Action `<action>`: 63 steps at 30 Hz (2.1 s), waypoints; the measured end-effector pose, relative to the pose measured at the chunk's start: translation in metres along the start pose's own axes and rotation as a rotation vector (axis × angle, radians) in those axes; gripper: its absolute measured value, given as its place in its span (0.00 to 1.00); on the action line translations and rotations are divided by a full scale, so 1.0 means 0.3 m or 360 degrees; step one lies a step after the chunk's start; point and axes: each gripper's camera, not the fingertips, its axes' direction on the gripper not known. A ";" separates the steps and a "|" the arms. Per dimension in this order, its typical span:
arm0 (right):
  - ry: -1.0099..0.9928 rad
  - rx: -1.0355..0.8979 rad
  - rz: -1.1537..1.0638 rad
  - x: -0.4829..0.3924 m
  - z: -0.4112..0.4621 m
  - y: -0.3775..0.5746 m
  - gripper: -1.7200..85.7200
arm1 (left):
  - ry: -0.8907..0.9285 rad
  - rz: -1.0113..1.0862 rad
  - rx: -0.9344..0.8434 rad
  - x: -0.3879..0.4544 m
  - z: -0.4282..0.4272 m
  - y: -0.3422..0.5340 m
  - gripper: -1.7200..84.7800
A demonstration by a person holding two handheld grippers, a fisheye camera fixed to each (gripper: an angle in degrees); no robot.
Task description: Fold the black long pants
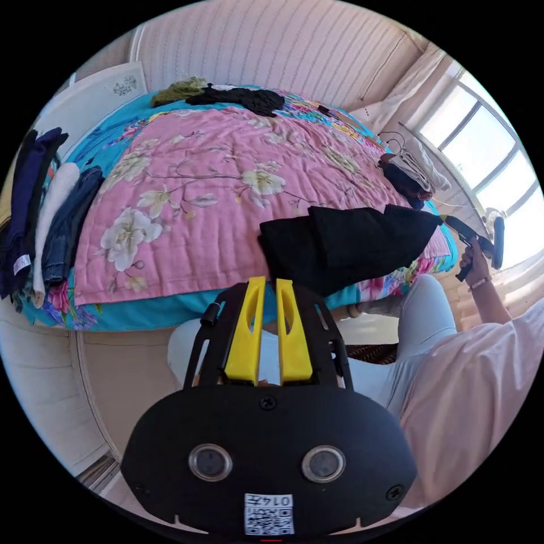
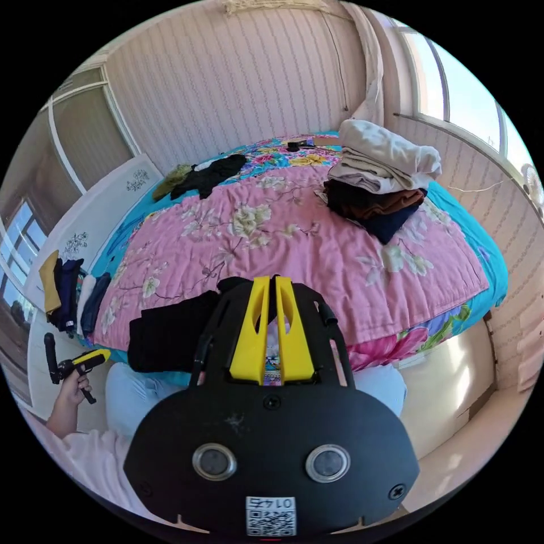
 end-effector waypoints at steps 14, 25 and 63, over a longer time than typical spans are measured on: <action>-0.0267 -0.0541 -0.1241 -0.627 0.315 0.002 0.12 | -0.0005 -0.0128 -0.0093 -0.024 0.096 -0.242 0.12; -0.0303 -0.0945 -0.1307 -0.718 0.475 -0.039 0.07 | 0.0080 -0.0061 0.0010 0.008 -0.183 -0.239 0.07; 0.0199 -0.0310 0.0612 0.562 -0.189 -0.161 0.04 | 0.0108 -0.0467 0.0118 -0.442 -0.794 -0.282 0.08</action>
